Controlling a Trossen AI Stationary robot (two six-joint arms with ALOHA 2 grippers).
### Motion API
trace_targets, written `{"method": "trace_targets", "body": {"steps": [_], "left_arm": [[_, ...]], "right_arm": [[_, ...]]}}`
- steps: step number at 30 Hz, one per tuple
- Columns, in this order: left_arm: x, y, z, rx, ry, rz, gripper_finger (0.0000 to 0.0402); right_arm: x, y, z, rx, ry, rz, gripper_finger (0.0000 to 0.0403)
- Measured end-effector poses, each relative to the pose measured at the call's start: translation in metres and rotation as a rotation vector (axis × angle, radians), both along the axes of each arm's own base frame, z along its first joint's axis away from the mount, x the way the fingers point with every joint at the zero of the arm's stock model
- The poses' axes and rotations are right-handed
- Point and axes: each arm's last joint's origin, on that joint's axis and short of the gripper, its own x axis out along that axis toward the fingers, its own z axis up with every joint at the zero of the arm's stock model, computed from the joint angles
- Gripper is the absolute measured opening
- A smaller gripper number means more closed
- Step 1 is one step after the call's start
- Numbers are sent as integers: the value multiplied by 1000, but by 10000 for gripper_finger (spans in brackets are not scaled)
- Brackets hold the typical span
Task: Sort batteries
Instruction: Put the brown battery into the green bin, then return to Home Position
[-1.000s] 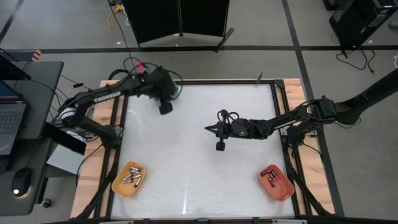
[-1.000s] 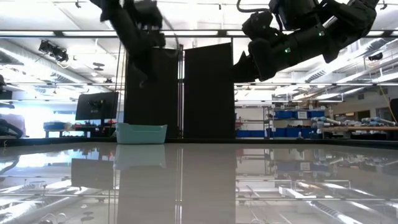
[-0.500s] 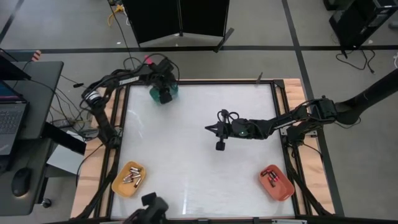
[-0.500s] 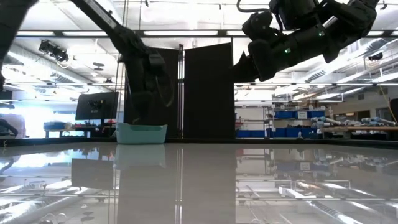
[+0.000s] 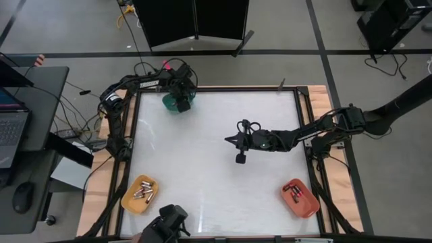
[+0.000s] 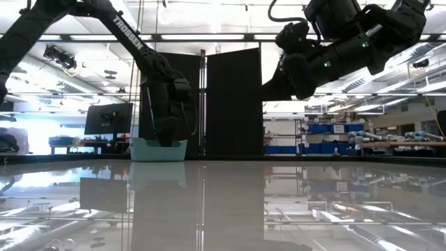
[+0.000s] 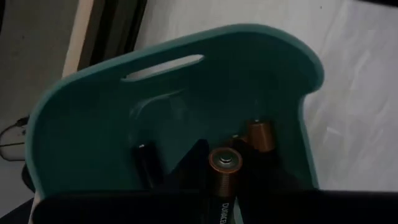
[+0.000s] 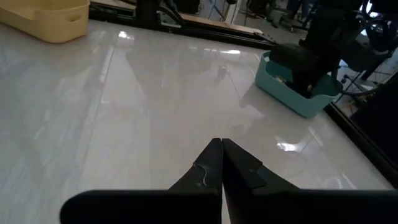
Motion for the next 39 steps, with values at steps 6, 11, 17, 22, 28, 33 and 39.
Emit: {"method": "trace_targets", "body": {"steps": [6,11,17,22,28,33,39], "left_arm": [[-1,3,-2,-13,-20,7,54],[-2,3,-3,-21,-16,12,54],[-1,2,-3,-22,-16,13,97],[-1,0,-3,-29,-4,10,145],[2,0,7,-3,18,21,154],[10,-7,28,46,-37,-9,155],[13,-21,58,159,-194,-50,155]], "right_arm": [[0,0,0,0,-4,-1,11],[0,0,1,1,-10,-1,11],[1,0,1,1,-16,-1,11],[1,0,1,1,-15,-1,11],[1,0,1,1,-16,-1,11],[1,0,1,1,-16,-1,11],[0,0,1,0,-7,0,11]]}}
